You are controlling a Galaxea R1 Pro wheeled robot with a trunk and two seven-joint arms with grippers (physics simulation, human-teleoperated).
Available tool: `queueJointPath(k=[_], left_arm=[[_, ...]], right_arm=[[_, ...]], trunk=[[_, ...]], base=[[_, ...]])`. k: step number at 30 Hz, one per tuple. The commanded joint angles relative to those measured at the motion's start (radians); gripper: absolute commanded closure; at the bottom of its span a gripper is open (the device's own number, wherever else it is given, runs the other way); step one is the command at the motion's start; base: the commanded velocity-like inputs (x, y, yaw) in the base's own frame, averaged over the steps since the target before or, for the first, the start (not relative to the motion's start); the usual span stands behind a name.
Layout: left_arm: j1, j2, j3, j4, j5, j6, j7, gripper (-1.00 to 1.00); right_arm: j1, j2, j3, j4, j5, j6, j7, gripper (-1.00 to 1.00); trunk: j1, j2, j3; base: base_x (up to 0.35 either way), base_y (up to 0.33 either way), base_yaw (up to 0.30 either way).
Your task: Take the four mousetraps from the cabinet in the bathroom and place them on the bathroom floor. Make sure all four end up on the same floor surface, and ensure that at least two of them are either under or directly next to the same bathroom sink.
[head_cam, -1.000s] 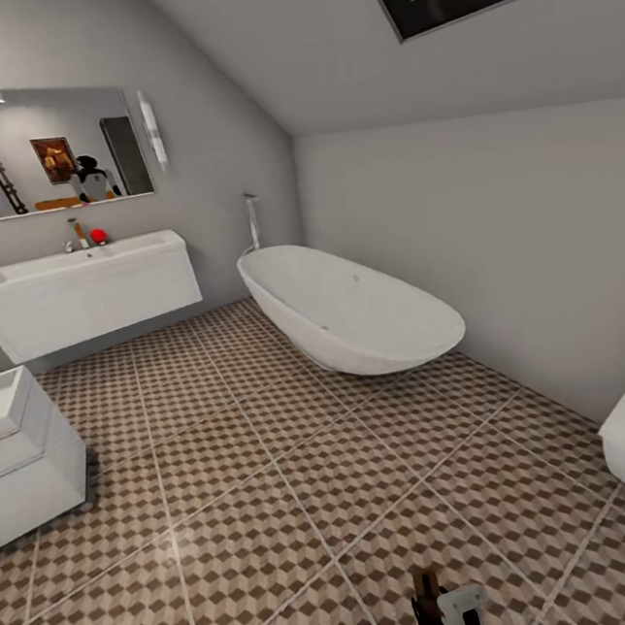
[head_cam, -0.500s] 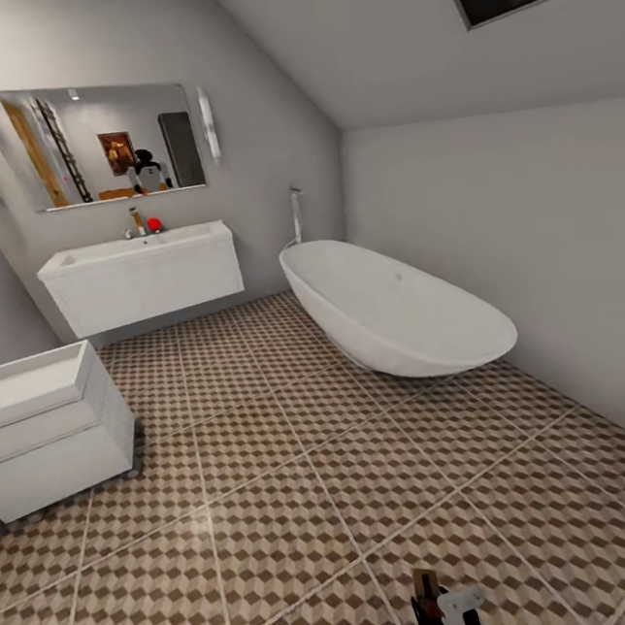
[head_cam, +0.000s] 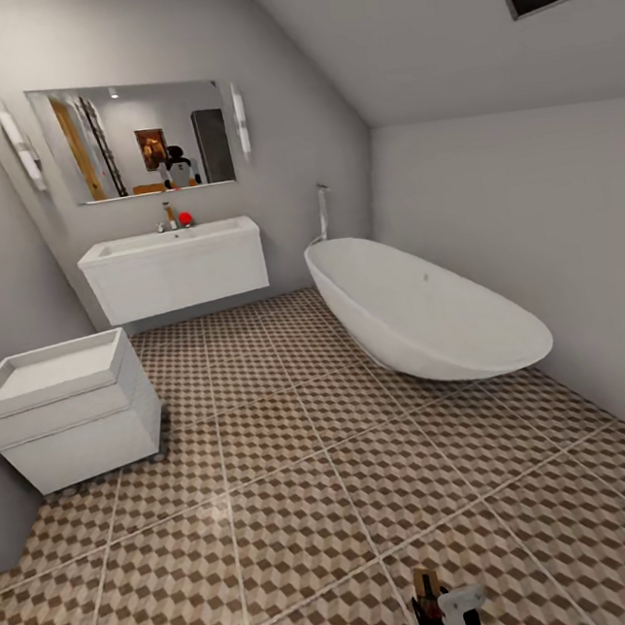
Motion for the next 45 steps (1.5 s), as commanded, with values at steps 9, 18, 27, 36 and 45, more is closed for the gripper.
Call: queueJointPath(k=[9, 18, 27, 36, 45], left_arm=[[-0.001, 0.000, -0.009, 0.001, 0.008, -0.003, 0.005, 1.00], [-0.001, 0.000, -0.009, 0.001, 0.008, -0.003, 0.005, 1.00], [-0.001, 0.000, -0.009, 0.001, 0.008, -0.003, 0.005, 1.00], [-0.001, 0.000, -0.009, 0.001, 0.008, -0.003, 0.005, 1.00], [-0.001, 0.000, -0.009, 0.001, 0.008, -0.003, 0.005, 1.00]], right_arm=[[-0.001, 0.000, 0.003, 0.001, 0.000, -0.003, -0.001, 1.00], [-0.001, 0.000, 0.003, 0.001, 0.000, -0.003, -0.001, 1.00], [-0.001, 0.001, 0.003, 0.001, 0.001, -0.003, -0.001, 1.00], [-0.001, 0.000, 0.003, 0.001, 0.000, -0.003, -0.001, 1.00], [-0.001, 0.000, 0.003, 0.001, 0.000, -0.003, -0.001, 1.00]], trunk=[[0.000, 0.000, -0.001], [0.000, 0.000, -0.001], [0.000, 0.000, -0.001], [0.000, 0.000, -0.001], [0.000, 0.000, -0.001]], base=[[0.145, 0.000, 0.040], [0.299, 0.000, 0.001], [0.305, 0.000, 0.038], [0.306, 0.000, 0.168], [0.306, 0.000, 0.176]])
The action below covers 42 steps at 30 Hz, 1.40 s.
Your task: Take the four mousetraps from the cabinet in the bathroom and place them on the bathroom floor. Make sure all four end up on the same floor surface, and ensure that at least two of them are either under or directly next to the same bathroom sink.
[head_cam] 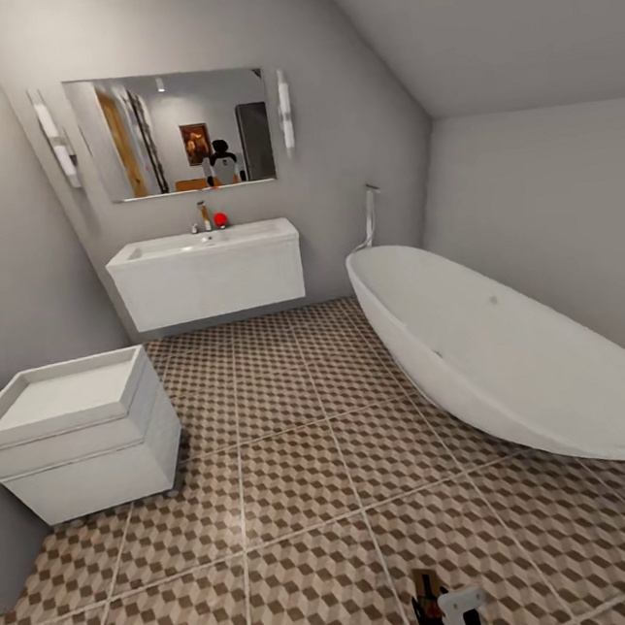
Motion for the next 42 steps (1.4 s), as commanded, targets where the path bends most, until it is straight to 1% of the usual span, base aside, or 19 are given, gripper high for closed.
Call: queueJointPath(k=[1, 14, 21, 32, 42], left_arm=[[-0.001, 0.000, -0.009, 0.001, 0.008, -0.003, 0.005, 1.00], [-0.001, 0.000, -0.009, 0.001, 0.008, -0.002, 0.005, 1.00], [-0.001, 0.000, -0.009, 0.001, 0.008, -0.002, 0.005, 1.00], [-0.001, 0.000, -0.009, 0.001, 0.008, -0.002, 0.005, 1.00], [-0.001, 0.000, -0.009, 0.001, 0.008, -0.002, 0.005, 1.00]], right_arm=[[-0.001, 0.000, 0.003, 0.001, 0.000, -0.003, -0.002, 1.00], [-0.001, 0.000, 0.003, 0.001, 0.000, -0.003, -0.002, 1.00], [-0.001, 0.000, 0.003, 0.001, 0.000, -0.003, -0.002, 1.00], [-0.001, 0.001, 0.003, 0.001, 0.000, -0.003, -0.002, 1.00], [-0.001, 0.001, 0.003, 0.001, 0.000, -0.003, -0.002, 1.00]], trunk=[[0.000, 0.000, -0.001], [0.000, 0.000, -0.001], [0.000, 0.000, -0.001], [0.000, 0.000, -0.001], [0.000, 0.000, -0.001]], base=[[0.306, 0.000, 0.177], [0.306, 0.000, 0.166], [0.306, -0.001, 0.058], [0.306, -0.110, 0.003], [0.306, -0.136, 0.103]])
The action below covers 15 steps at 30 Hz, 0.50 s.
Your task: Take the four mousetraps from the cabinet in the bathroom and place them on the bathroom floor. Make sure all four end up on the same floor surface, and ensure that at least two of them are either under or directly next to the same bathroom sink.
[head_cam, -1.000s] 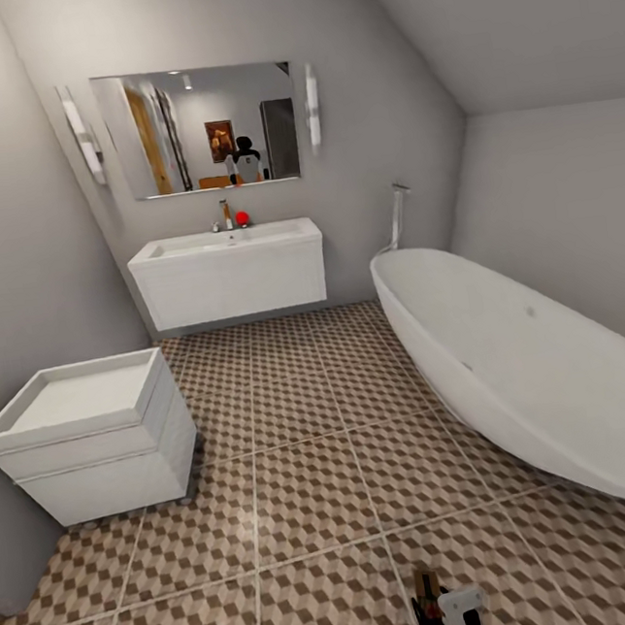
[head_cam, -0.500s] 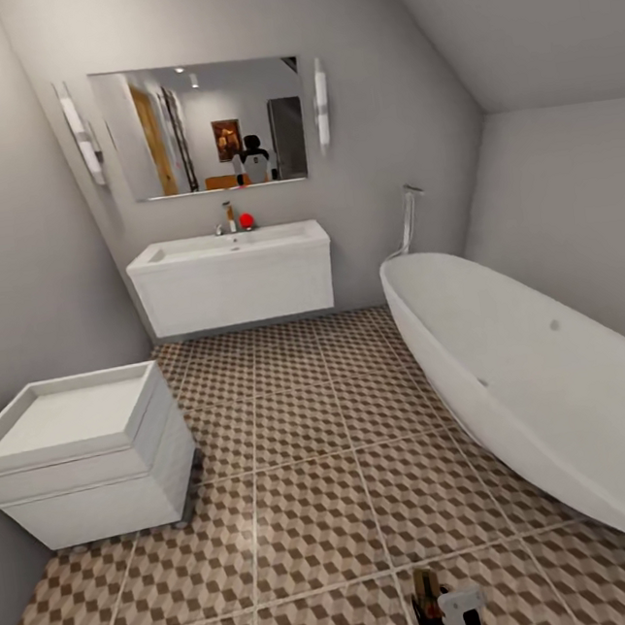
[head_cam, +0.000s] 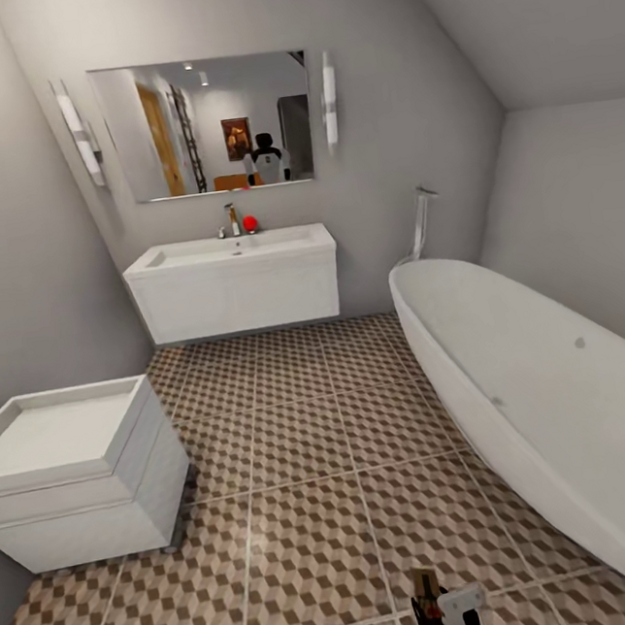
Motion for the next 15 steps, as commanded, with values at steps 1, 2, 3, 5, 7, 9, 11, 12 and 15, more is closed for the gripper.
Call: queueJointPath(k=[1, 2, 3, 5, 7, 9, 11, 12, 15], left_arm=[[-0.001, 0.000, -0.009, 0.001, 0.008, -0.004, 0.005, 1.00], [-0.001, 0.000, -0.009, 0.001, 0.008, -0.004, 0.005, 1.00], [-0.001, 0.000, -0.009, 0.001, 0.008, -0.004, 0.005, 1.00], [-0.001, 0.000, -0.009, 0.001, 0.008, -0.004, 0.005, 1.00], [-0.001, 0.000, -0.009, 0.001, 0.008, -0.004, 0.005, 1.00], [-0.001, 0.000, -0.009, 0.001, 0.008, -0.004, 0.005, 1.00], [-0.001, 0.000, -0.009, 0.001, 0.008, -0.004, 0.005, 1.00], [-0.001, 0.000, -0.009, 0.001, 0.008, -0.004, 0.005, 1.00], [-0.001, 0.000, -0.009, 0.001, 0.008, -0.004, 0.005, 1.00]], right_arm=[[-0.001, 0.000, 0.003, 0.001, 0.000, -0.003, -0.002, 1.00], [-0.001, -0.001, 0.003, 0.001, 0.000, -0.003, -0.002, 1.00], [-0.001, -0.001, 0.003, 0.001, 0.000, -0.003, -0.002, 1.00], [-0.001, -0.001, 0.003, 0.001, 0.000, -0.003, -0.002, 1.00], [-0.001, -0.001, 0.003, 0.001, 0.000, -0.003, -0.002, 1.00], [-0.001, -0.001, 0.003, 0.001, 0.000, -0.003, -0.002, 1.00], [-0.001, -0.001, 0.003, 0.001, 0.000, -0.003, -0.002, 1.00], [-0.001, -0.001, 0.003, 0.001, 0.000, -0.003, -0.002, 1.00], [-0.001, -0.001, 0.003, 0.001, 0.000, -0.003, -0.002, 1.00]], trunk=[[0.000, 0.000, -0.001], [0.000, 0.000, -0.001], [0.000, 0.000, -0.001], [0.000, 0.000, -0.001], [0.000, 0.000, -0.001], [0.000, 0.000, -0.001], [0.000, 0.000, -0.001], [0.000, 0.000, -0.001], [0.000, 0.000, -0.001]], base=[[0.306, -0.137, 0.129], [0.306, -0.137, 0.134], [0.306, -0.137, 0.148], [0.306, -0.137, 0.159], [0.306, -0.138, 0.161], [0.306, -0.138, 0.111], [0.305, -0.131, 0.058], [0.305, -0.105, 0.029], [0.305, -0.061, 0.016]])
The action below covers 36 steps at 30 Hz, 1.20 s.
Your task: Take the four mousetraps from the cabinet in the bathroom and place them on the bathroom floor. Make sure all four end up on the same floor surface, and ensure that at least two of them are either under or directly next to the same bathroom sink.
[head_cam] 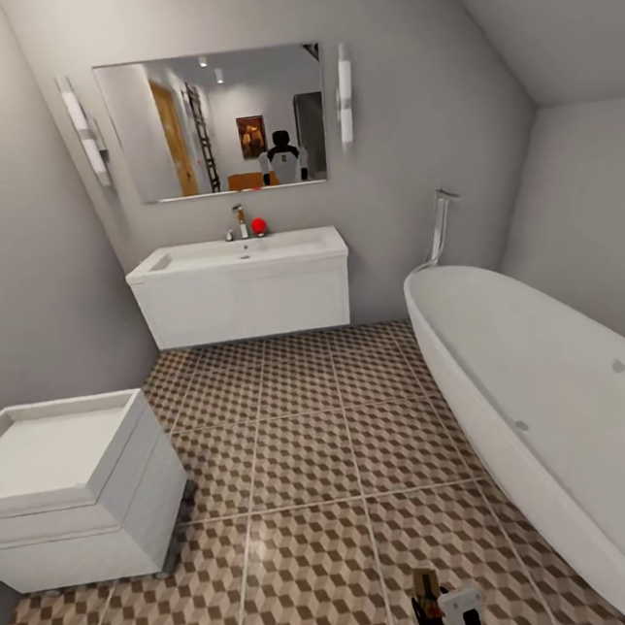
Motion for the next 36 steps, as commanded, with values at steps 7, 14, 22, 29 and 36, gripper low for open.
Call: queueJointPath(k=[7, 14, 22, 29, 36], left_arm=[[-0.001, 0.000, -0.009, 0.001, 0.008, -0.003, 0.005, 1.00], [-0.001, 0.000, -0.009, 0.001, 0.008, -0.003, 0.005, 1.00], [-0.001, 0.000, -0.009, 0.001, 0.008, -0.003, 0.005, 1.00], [-0.001, 0.000, -0.009, 0.001, 0.008, -0.003, 0.005, 1.00], [-0.001, 0.000, -0.009, 0.001, 0.008, -0.003, 0.005, 1.00]], right_arm=[[-0.001, 0.001, 0.003, 0.001, 0.000, -0.003, -0.002, 1.00], [-0.001, 0.001, 0.003, 0.001, 0.000, -0.003, -0.002, 1.00], [-0.001, 0.000, 0.003, 0.001, 0.000, -0.003, -0.002, 1.00], [-0.001, 0.000, 0.003, 0.001, 0.000, -0.003, -0.002, 1.00], [-0.001, 0.000, 0.003, 0.001, 0.000, -0.003, -0.002, 1.00]], trunk=[[0.000, 0.000, -0.001], [0.000, 0.000, -0.001], [0.000, 0.000, -0.001], [0.000, 0.000, -0.001], [0.000, 0.000, -0.001]], base=[[0.304, -0.012, 0.003], [0.304, -0.001, 0.033], [0.304, 0.000, 0.054], [0.304, 0.000, 0.004], [0.304, 0.000, 0.000]])
